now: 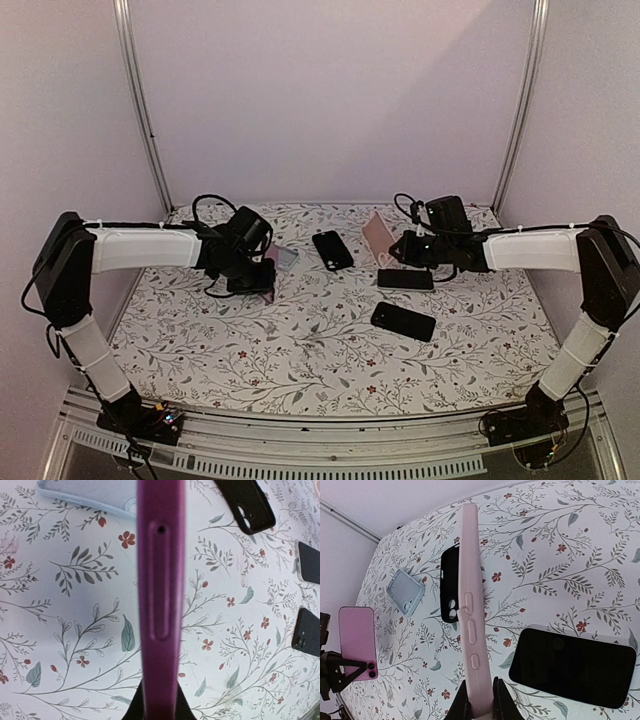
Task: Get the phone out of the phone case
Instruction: Place the phone case at the center of the board.
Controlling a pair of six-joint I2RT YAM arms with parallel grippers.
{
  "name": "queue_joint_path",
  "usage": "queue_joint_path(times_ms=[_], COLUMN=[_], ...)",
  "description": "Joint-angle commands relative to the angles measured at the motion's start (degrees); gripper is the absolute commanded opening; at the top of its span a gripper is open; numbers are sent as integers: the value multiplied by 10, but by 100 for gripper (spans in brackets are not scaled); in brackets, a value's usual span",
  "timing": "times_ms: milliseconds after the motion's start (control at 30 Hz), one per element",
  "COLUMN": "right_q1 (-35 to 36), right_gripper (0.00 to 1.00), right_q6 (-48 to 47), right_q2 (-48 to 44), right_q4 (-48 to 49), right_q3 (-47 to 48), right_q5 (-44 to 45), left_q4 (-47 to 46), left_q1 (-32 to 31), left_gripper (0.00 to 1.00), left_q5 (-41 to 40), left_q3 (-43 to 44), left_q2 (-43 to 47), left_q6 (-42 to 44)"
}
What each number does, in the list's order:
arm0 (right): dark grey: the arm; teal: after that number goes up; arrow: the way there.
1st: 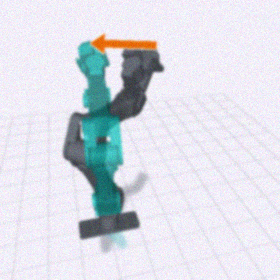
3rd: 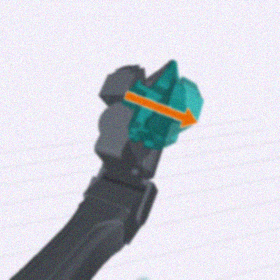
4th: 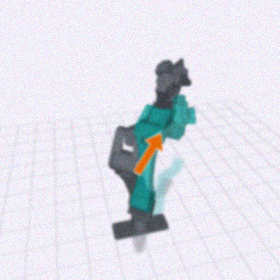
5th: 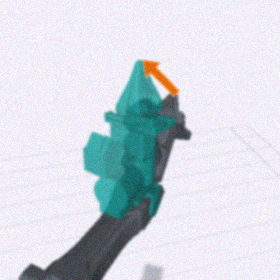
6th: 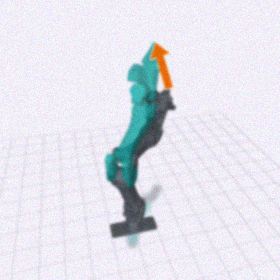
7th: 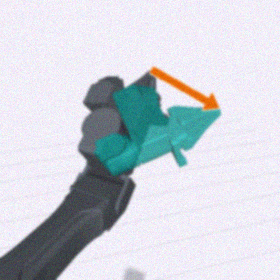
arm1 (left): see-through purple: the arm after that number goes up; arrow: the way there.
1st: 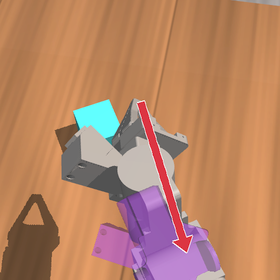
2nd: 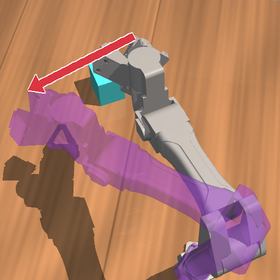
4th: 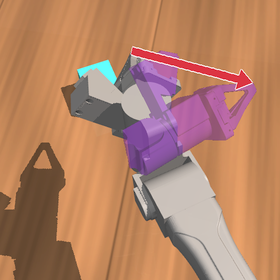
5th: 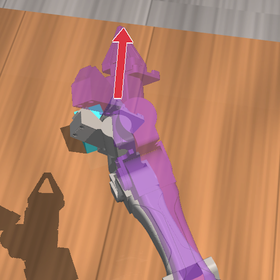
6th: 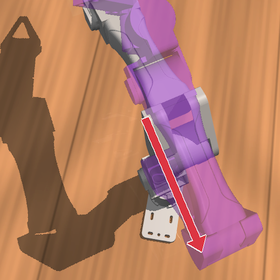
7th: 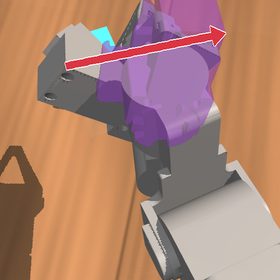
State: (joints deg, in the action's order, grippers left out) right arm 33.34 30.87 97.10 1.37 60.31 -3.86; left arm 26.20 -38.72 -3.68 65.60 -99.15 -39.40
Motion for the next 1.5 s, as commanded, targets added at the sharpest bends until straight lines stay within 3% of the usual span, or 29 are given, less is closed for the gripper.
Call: queue_joint_path(times_ms=[0, 267, 467, 1033, 1467], right_q1=[-74, -170, -172, -10, 38], right_gripper=[0, 0, 0, 0, 3], right_q6=[48, 67, 80, 132, 146], right_q2=[-55, -104, -89, 67, 203], right_q4=[40, 74, 105, 158, 141], right_q3=[-73, -152, -146, -38, 63], right_q5=[-112, -185, -244, -311, -362], left_q4=[33, 69, 84, 81, 84], left_q1=[4, -3, -26, -40, -47], left_gripper=[0, 0, 0, 0, 0], left_q5=[-60, -102, -112, -103, -102], left_q3=[0, -7, 5, 14, 21], left_q2=[24, 21, 3, -8, -13], left_q6=[33, 56, 59, 54, 58])
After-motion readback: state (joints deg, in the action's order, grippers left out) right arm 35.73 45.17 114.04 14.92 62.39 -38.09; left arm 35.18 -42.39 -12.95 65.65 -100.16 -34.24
